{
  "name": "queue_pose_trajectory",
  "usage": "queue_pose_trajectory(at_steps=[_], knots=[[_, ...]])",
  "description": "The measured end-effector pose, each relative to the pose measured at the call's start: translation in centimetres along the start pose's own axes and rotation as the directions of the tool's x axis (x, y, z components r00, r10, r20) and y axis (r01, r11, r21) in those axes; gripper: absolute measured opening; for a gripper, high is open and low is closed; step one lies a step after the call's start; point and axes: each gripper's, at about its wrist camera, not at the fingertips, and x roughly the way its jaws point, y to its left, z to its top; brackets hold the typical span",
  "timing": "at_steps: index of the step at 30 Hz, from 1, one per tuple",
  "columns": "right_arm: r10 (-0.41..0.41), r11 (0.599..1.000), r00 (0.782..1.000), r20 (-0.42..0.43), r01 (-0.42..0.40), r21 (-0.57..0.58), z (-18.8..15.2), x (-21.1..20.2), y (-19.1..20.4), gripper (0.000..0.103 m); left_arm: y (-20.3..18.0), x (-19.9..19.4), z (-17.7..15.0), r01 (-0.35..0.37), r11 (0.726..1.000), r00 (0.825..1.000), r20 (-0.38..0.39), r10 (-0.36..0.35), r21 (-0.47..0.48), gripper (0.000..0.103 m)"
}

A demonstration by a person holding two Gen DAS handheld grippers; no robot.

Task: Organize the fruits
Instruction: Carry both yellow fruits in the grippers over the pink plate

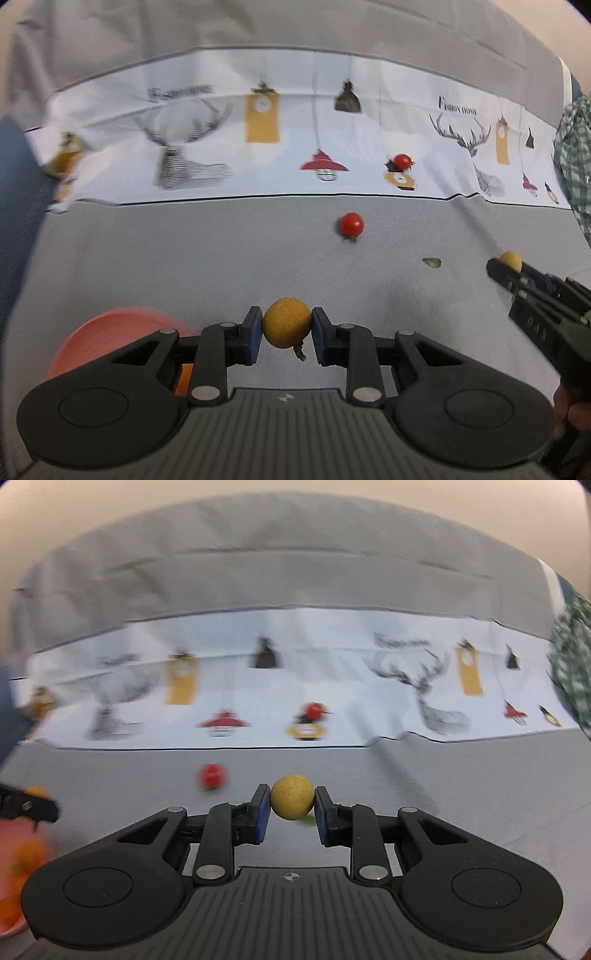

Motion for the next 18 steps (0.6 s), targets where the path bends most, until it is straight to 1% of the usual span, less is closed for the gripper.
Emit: queue_pose_trajectory(at_steps=[4, 8, 10, 13, 16, 18], knots=[[0.113, 0.993, 0.993, -0.03, -0.114, -0.018, -0.6, -5.4, 4.3, 0.027, 2.8, -6.1, -3.3, -0.052, 0.998, 0.999, 0.012, 0.052, -0.032, 0.032], [0.217, 0.974, 0.974, -0.068, -0.22, -0.049, -1.7, -10.2, 8.9, 0.027, 5.6, -10.9, -6.9, -0.111, 0.992, 0.994, 0.003, 0.111, -0.065, 0.032], [0.267, 0.959, 0.96, -0.084, -0.273, -0.069, -2.0, -12.5, 11.1, 0.027, 7.0, -13.0, -8.7, -0.133, 0.988, 0.991, 0.002, 0.134, -0.08, 0.032], [0.328, 0.936, 0.94, -0.097, -0.337, -0.102, -2.3, -15.5, 14.0, 0.027, 9.1, -15.9, -11.2, -0.162, 0.981, 0.986, 0.006, 0.164, -0.108, 0.032], [0.375, 0.912, 0.922, -0.101, -0.386, -0.137, -2.7, -18.4, 16.2, 0.027, 10.7, -18.5, -13.2, -0.171, 0.975, 0.984, 0.028, 0.177, -0.145, 0.032], [0.387, 0.9, 0.917, -0.097, -0.399, -0.178, -3.0, -20.1, 17.4, 0.027, 11.5, -20.2, -14.5, -0.168, 0.971, 0.983, 0.043, 0.178, -0.17, 0.032]])
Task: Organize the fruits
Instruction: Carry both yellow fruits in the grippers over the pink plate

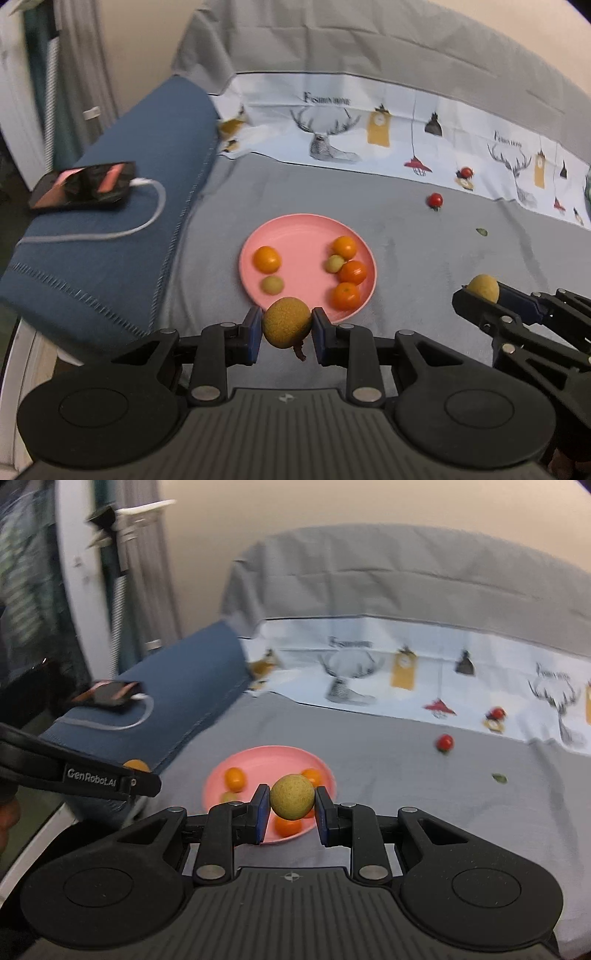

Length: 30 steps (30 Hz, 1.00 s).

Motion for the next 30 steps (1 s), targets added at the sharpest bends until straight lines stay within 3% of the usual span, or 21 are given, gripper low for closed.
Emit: queue_pose_trajectory(at_steps=[12, 30], knots=[[-0.021, 0.997, 0.999, 0.028, 0.023, -0.08, 0.0, -3.1, 3.7, 0.027, 2.9, -4.2, -2.8, 0.013, 0.998, 0.998, 0.068, -0.009, -0.066, 0.032], [-0.03, 0.995, 0.999, 0.02, 0.031, -0.092, -0.1, -3.3, 4.2, 0.027, 3.4, -4.4, -3.1, 0.02, 0.996, 0.996, 0.086, -0.012, -0.088, 0.032]])
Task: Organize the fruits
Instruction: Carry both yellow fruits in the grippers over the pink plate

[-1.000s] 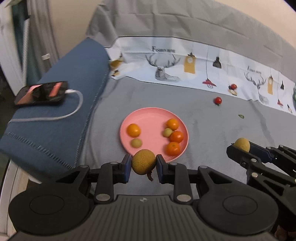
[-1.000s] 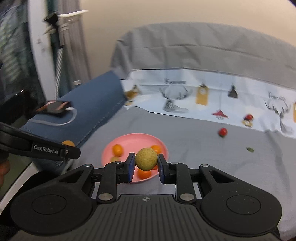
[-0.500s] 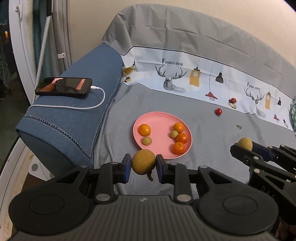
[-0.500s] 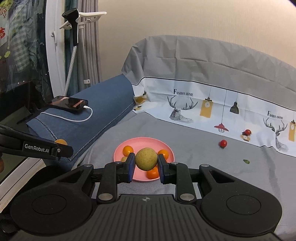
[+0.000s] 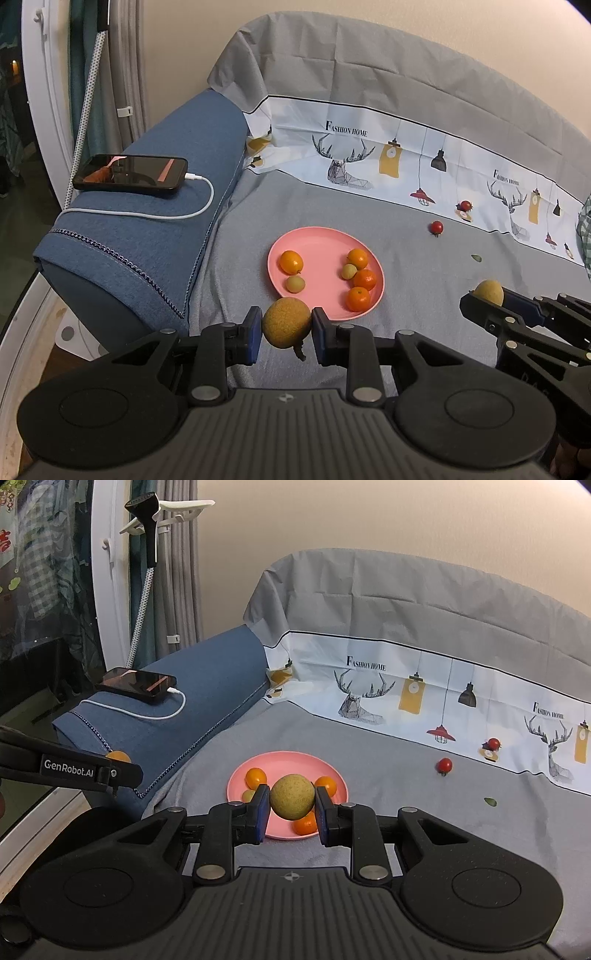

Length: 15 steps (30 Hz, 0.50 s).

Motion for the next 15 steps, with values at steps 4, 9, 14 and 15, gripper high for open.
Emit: queue_pose_trajectory(at_steps=[4, 9, 14, 15], knots=[[0.0, 1.0, 1.0, -0.012, 0.0, 0.006, 0.0, 0.4, -0.2, 0.027, 0.0, 0.4, 0.1, -0.003, 1.0, 1.0, -0.008, 0.003, -0.002, 0.032], [-0.008, 1.0, 1.0, -0.027, 0.008, 0.015, 0.1, 1.3, -0.4, 0.027, -0.2, 1.2, 0.4, -0.008, 1.0, 1.0, -0.022, 0.008, -0.002, 0.032], [-0.013, 1.0, 0.999, -0.048, 0.014, 0.023, -0.1, 2.6, -0.8, 0.027, -0.4, 2.5, 0.9, -0.011, 1.0, 0.999, -0.041, 0.011, -0.004, 0.032], [-0.013, 1.0, 0.998, -0.054, 0.014, 0.023, -0.2, 2.9, -0.9, 0.027, -0.3, 2.8, 1.1, -0.011, 1.0, 0.999, -0.044, 0.011, -0.004, 0.032]])
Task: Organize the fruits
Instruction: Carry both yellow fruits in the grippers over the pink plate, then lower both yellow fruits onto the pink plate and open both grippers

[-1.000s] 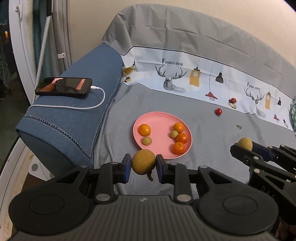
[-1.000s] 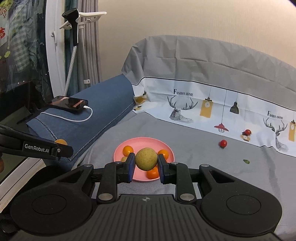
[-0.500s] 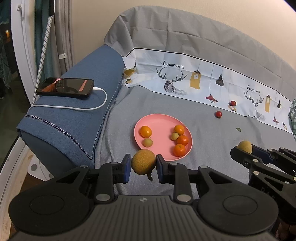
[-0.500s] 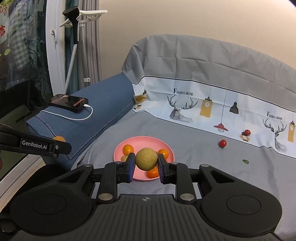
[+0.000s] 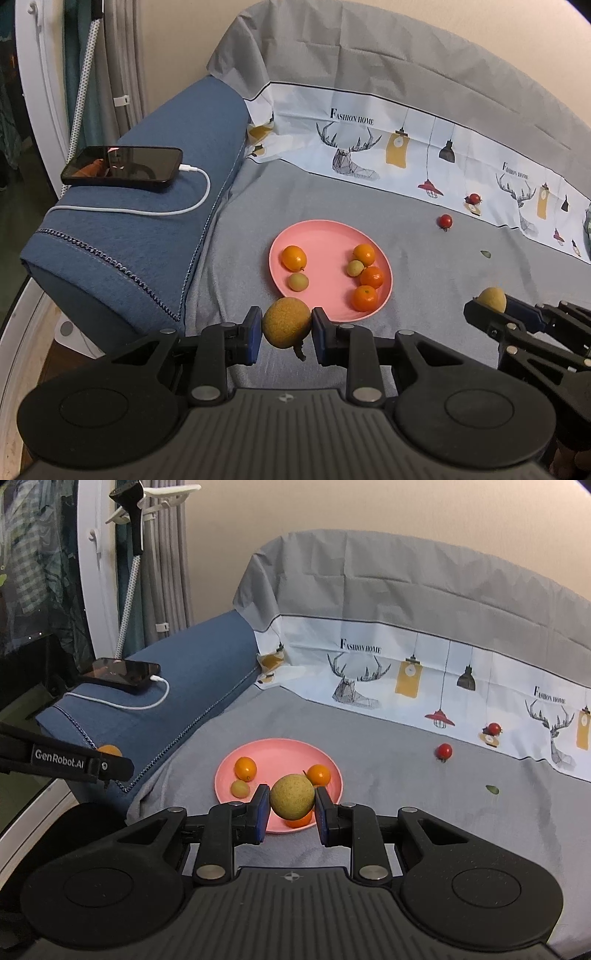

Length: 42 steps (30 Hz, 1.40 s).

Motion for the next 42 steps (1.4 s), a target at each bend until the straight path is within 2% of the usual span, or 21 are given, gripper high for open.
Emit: queue_pose_trajectory(at_steps=[6, 13, 22, 28, 30, 31, 32, 33, 34, 36, 40, 42], knots=[[0.0, 1.0, 0.999, -0.04, 0.001, 0.004, -0.2, 3.0, -0.6, 0.027, -0.6, 3.2, 1.5, -0.003, 1.0, 1.0, -0.013, 0.003, 0.007, 0.032], [0.01, 1.0, 0.996, -0.094, -0.012, -0.013, -0.2, 8.9, -1.1, 0.027, -1.7, 9.6, 3.6, -0.004, 0.999, 0.997, -0.071, 0.006, 0.033, 0.032], [0.006, 1.0, 0.985, -0.175, -0.011, -0.027, -0.5, 17.1, -2.6, 0.027, -3.0, 18.9, 5.2, -0.038, 0.997, 0.987, -0.155, 0.048, 0.071, 0.032], [0.002, 0.999, 0.977, -0.212, -0.013, -0.052, -0.7, 20.8, -3.4, 0.027, -3.4, 22.8, 5.9, -0.049, 0.993, 0.984, -0.166, 0.066, 0.105, 0.032], [0.008, 0.998, 0.977, -0.213, -0.023, -0.066, -0.5, 21.5, -3.3, 0.027, -3.7, 23.0, 6.2, -0.043, 0.99, 0.989, -0.137, 0.062, 0.133, 0.041], [0.009, 0.997, 0.978, -0.209, -0.026, -0.079, -0.4, 21.8, -3.3, 0.031, -3.8, 22.8, 6.4, -0.037, 0.989, 0.991, -0.121, 0.055, 0.146, 0.061], [0.012, 0.995, 0.979, -0.205, -0.031, -0.092, -0.2, 21.9, -3.3, 0.036, -3.9, 22.6, 6.7, -0.034, 0.988, 0.994, -0.099, 0.05, 0.154, 0.087], [0.014, 0.994, 0.98, -0.201, -0.035, -0.103, 0.0, 22.0, -3.2, 0.051, -3.9, 22.1, 6.9, -0.043, 0.987, 0.996, -0.071, 0.054, 0.153, 0.097], [0.009, 0.993, 0.981, -0.193, -0.03, -0.11, 0.2, 21.9, -3.3, 0.065, -3.9, 21.5, 7.1, -0.054, 0.988, 0.997, -0.037, 0.06, 0.145, 0.102], [-0.008, 0.993, 0.983, -0.181, -0.013, -0.115, 0.5, 21.2, -3.2, 0.075, -3.8, 20.4, 7.3, -0.045, 0.988, 0.999, -0.007, 0.046, 0.145, 0.103], [-0.01, 0.997, 0.979, -0.203, -0.004, -0.073, 0.6, 18.4, -3.3, 0.088, -3.9, 17.8, 6.6, -0.028, 0.988, 0.999, -0.024, 0.032, 0.15, 0.103], [-0.008, 0.999, 0.975, -0.222, 0.0, -0.037, 0.2, 16.4, -3.2, 0.09, -3.6, 15.9, 5.6, -0.014, 0.99, 0.999, -0.042, 0.02, 0.14, 0.103]])
